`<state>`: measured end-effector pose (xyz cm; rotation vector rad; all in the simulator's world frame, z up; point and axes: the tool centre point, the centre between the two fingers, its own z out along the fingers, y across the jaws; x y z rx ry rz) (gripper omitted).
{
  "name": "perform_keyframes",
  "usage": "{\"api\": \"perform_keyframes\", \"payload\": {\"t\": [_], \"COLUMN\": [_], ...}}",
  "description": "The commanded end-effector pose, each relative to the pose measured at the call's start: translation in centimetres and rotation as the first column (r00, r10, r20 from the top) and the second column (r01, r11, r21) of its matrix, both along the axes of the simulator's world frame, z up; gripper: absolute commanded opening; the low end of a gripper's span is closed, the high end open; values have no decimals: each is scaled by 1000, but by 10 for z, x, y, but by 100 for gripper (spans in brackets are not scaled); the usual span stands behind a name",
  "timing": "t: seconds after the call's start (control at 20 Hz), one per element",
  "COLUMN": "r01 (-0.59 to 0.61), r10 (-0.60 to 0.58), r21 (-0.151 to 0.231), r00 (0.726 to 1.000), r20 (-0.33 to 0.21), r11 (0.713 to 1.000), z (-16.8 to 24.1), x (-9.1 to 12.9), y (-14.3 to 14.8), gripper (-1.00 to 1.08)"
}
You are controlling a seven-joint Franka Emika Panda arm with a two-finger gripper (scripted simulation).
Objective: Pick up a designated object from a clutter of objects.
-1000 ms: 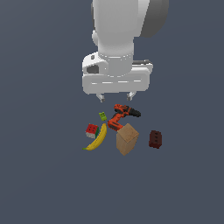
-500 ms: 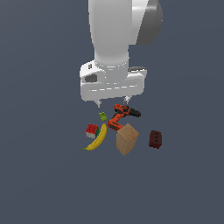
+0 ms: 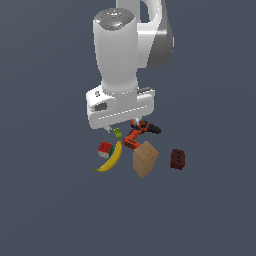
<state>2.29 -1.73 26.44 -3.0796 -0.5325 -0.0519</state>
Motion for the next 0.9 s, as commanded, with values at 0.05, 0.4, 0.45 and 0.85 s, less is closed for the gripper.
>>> {"api": "perform_keyframes", "payload": {"t": [0.05, 0.4, 0.45, 0.85], "r01": [-76, -224, -245, -407], "r10": [76, 224, 245, 407], "r21": [-4, -11, -12, -19], "r00": [997, 975, 970, 913], "r20": [-1, -4, -4, -10], "r11": [997, 975, 969, 913], "z": [-15, -45, -50, -83], "x": [0, -1, -1, -6], "y": [-8, -24, -27, -45], "gripper": [100, 100, 100, 100]}}
